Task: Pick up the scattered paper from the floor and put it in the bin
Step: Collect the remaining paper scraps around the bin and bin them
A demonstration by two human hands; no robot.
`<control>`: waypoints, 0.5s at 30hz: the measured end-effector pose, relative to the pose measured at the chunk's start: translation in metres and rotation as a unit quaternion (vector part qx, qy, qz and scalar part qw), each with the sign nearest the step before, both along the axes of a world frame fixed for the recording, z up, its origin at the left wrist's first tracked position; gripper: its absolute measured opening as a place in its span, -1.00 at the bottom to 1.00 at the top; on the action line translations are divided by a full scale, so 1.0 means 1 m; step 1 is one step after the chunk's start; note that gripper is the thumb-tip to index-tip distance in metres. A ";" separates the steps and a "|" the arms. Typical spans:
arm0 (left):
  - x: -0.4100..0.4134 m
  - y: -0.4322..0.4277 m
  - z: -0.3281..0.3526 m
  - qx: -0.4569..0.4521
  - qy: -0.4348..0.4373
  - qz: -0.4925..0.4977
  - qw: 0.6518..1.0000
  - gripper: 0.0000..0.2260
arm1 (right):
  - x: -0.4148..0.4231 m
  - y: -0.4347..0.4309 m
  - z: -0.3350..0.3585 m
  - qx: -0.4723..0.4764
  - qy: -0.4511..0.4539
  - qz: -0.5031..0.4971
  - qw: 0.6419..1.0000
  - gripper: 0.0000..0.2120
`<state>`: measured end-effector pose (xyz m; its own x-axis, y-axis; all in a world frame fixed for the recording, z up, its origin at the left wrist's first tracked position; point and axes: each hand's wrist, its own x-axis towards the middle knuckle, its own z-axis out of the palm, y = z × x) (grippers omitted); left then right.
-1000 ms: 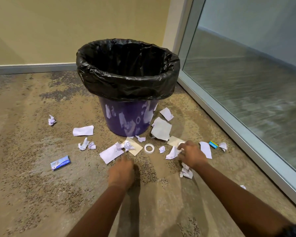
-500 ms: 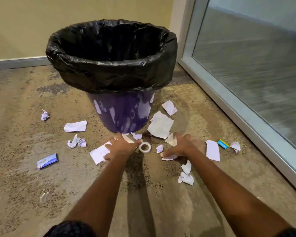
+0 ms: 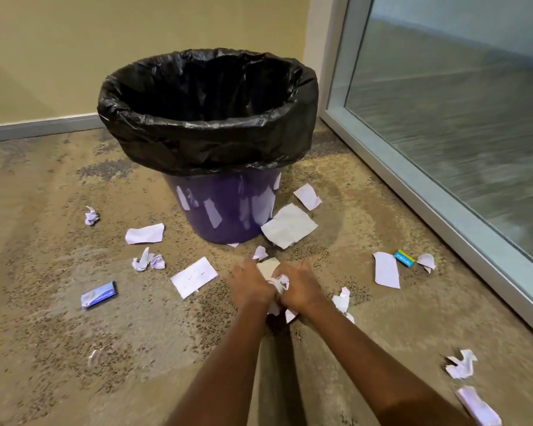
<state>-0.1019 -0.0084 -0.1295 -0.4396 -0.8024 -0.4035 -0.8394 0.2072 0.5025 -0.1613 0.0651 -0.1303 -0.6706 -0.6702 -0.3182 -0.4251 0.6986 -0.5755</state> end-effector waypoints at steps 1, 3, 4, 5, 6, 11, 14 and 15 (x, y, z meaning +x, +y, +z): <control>0.003 -0.001 0.001 0.043 0.030 0.022 0.998 -0.49 | 0.002 0.002 0.002 -0.013 -0.013 -0.002 1.000 -0.73; 0.010 -0.002 0.003 0.134 0.085 0.062 0.985 -0.53 | 0.005 0.007 0.003 -0.041 -0.050 -0.021 0.998 -0.75; 0.013 -0.001 0.007 0.166 0.103 0.076 0.978 -0.55 | 0.006 0.009 0.004 -0.054 -0.075 -0.038 0.995 -0.73; 0.015 0.000 0.010 0.181 0.121 0.085 0.972 -0.58 | 0.006 0.013 0.005 -0.071 -0.108 -0.062 0.990 -0.69; 0.017 0.001 0.014 0.182 0.141 0.090 0.969 -0.61 | 0.006 0.016 0.007 -0.099 -0.154 -0.100 0.978 -0.67; 0.017 0.006 0.073 0.085 0.224 0.037 0.970 -0.72 | -0.007 0.028 0.057 -0.290 -0.391 -0.301 0.820 -0.59; 0.014 0.008 0.126 0.032 0.320 -0.009 0.947 -0.72 | -0.024 0.030 0.110 -0.376 -0.398 -0.295 0.783 -0.57; 0.014 0.007 0.144 0.014 0.346 -0.019 0.938 -0.71 | -0.029 0.029 0.129 -0.399 -0.393 -0.290 0.776 -0.59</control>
<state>-0.0884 -0.0009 0.0142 -0.6324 -0.7740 -0.0317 -0.3030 0.2095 0.9297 -0.1900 0.0941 -0.0014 -0.7413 -0.5226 -0.4210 0.5295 -0.0701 -0.8454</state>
